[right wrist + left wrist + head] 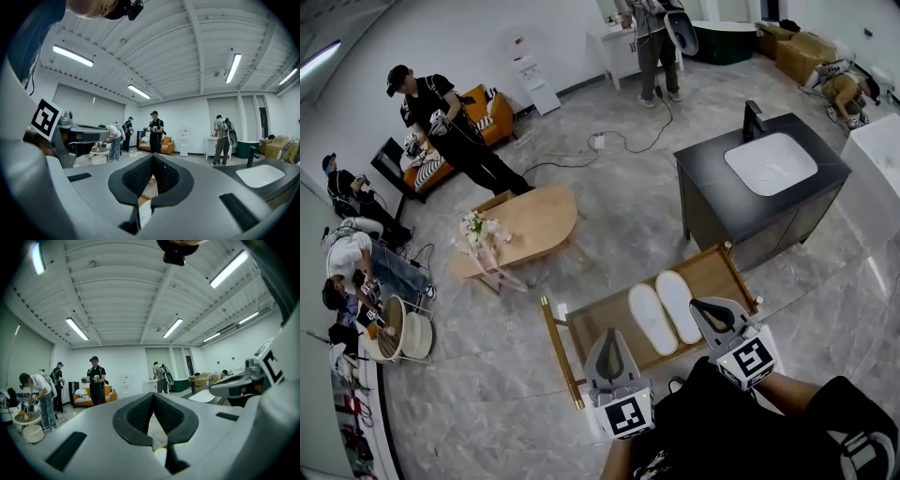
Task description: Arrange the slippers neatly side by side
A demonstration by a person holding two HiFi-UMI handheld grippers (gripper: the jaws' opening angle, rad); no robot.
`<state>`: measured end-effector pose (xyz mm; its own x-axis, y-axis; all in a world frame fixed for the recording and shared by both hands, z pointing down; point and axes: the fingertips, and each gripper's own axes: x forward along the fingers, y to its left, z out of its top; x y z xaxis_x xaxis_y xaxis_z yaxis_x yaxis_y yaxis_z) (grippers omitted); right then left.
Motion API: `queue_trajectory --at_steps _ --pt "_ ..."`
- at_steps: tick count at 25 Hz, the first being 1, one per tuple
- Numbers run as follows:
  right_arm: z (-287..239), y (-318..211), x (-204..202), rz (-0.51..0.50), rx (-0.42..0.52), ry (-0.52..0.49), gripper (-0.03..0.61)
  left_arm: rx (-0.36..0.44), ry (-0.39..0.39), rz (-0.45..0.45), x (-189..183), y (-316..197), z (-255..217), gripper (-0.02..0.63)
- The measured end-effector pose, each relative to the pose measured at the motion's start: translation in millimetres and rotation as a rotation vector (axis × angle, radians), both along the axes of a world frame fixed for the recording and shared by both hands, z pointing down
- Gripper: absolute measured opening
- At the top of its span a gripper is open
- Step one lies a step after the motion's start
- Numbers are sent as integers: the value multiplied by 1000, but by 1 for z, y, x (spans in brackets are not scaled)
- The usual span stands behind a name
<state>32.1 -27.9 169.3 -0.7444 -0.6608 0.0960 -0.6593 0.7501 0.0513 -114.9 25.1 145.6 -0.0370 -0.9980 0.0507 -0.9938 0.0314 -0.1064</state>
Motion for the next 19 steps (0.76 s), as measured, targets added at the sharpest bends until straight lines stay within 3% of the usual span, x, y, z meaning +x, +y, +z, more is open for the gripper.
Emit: queue_trajectory --at_steps 11,19 --pt "5 2 -6 11 -6 24 -2 -87 23 51 -1 -6 23 3" --pt "8 5 -7 23 12 47 -2 -75 25 82 5 -9 27 3"
